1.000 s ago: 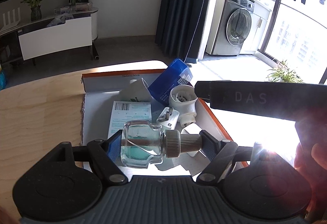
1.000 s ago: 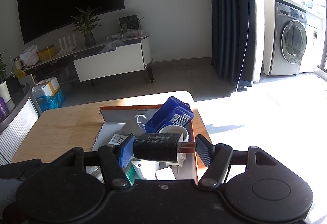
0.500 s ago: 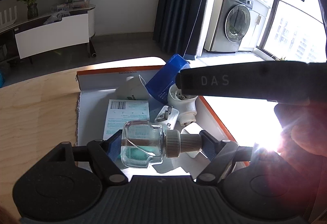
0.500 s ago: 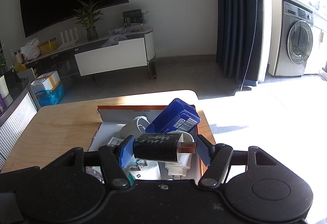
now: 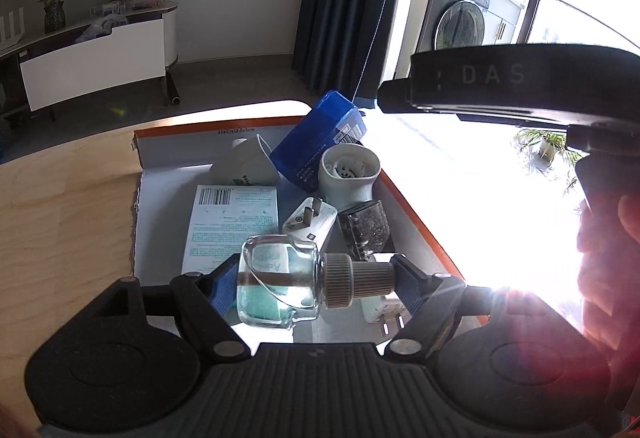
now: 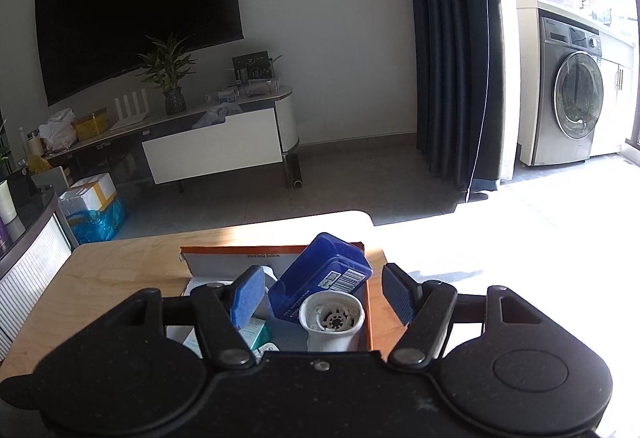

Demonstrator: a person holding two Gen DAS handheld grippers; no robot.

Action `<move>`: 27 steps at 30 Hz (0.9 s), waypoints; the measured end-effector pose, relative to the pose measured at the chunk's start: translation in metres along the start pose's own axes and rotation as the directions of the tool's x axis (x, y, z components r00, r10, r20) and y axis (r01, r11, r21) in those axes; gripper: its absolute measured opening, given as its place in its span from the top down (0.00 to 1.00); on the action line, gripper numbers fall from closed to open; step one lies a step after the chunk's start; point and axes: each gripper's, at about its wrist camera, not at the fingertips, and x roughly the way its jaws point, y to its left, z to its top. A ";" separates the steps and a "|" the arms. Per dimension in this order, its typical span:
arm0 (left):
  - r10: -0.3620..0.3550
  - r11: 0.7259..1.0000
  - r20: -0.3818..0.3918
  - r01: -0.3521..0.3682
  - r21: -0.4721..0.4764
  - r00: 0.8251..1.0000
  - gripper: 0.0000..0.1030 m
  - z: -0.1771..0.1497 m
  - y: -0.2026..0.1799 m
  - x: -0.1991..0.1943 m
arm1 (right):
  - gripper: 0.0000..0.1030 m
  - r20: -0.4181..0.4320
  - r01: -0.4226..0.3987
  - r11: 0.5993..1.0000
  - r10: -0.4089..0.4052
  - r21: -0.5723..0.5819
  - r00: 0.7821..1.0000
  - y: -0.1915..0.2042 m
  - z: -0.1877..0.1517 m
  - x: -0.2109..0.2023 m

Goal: Organize rigid objects

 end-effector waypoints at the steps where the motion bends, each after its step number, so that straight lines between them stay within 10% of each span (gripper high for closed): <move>1: -0.005 1.000 0.001 0.005 0.001 1.000 0.23 0.000 -0.002 0.001 | 0.24 0.003 0.006 1.000 -0.006 0.005 1.000 -0.003 -0.001 -0.004; 27: 0.221 0.975 0.067 -0.219 -0.040 0.973 0.00 -0.005 -0.012 -0.075 | 0.15 0.023 -0.005 0.999 0.004 0.049 1.000 -0.011 -0.032 -0.084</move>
